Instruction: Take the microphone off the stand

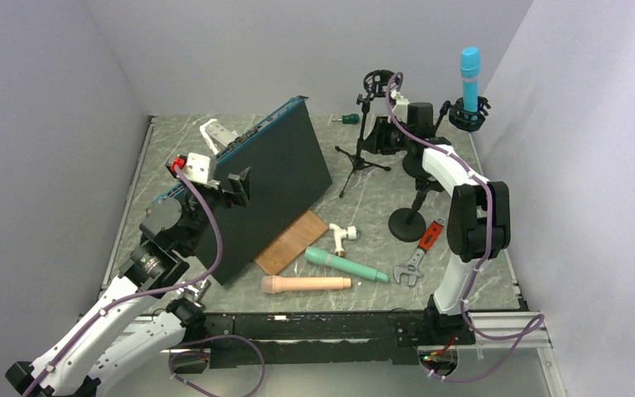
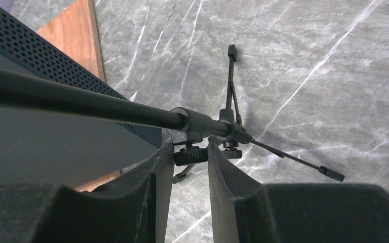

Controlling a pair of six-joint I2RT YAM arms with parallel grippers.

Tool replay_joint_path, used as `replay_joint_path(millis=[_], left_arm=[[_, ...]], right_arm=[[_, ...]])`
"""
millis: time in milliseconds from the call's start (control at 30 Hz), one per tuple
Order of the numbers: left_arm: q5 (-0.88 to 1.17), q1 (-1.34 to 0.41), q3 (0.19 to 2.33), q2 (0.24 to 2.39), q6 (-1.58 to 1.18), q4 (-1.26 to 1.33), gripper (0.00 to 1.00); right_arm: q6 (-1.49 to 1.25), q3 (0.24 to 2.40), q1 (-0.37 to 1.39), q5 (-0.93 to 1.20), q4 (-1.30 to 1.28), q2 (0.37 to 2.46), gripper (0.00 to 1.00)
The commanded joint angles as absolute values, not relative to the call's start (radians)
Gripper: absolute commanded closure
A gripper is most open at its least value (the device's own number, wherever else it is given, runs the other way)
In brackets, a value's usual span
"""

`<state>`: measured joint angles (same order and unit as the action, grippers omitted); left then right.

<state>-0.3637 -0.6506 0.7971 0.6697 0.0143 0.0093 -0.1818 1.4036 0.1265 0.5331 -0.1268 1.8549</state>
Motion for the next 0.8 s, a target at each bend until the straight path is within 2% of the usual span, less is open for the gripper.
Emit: replay_joint_path(millis=[0, 133, 167, 267, 300, 567, 667, 767], left_arm=[[-0.365, -0.655, 0.831, 0.671, 0.007, 0.022, 0.01], [-0.367, -0.654, 0.829, 0.672, 0.007, 0.023, 0.01], [-0.368, -0.654, 0.829, 0.671, 0.008, 0.024, 0.01], [-0.366, -0.654, 0.83, 0.673, 0.008, 0.023, 0.01], [-0.364, -0.654, 0.829, 0.674, 0.007, 0.023, 0.01], [-0.361, -0.654, 0.83, 0.674, 0.008, 0.023, 0.01], [-0.367, -0.655, 0.828, 0.674, 0.007, 0.022, 0.01], [-0.368, -0.657, 0.827, 0.675, 0.007, 0.023, 0.01]], right_arm=[[-0.133, 1.422, 0.14, 0.533, -0.087, 1.839, 0.68], [-0.119, 1.409, 0.147, 0.519, -0.084, 1.837, 0.69], [-0.115, 1.404, 0.148, 0.514, -0.08, 1.833, 0.74], [-0.099, 1.371, 0.162, 0.475, -0.054, 1.811, 0.98], [-0.09, 1.359, 0.168, 0.457, -0.045, 1.797, 1.0], [0.056, 1.228, 0.282, 0.175, 0.061, 1.747, 1.0], [0.003, 1.197, 0.266, 0.237, 0.11, 1.753, 1.0], [0.025, 1.184, 0.278, 0.209, 0.121, 1.754, 1.0]])
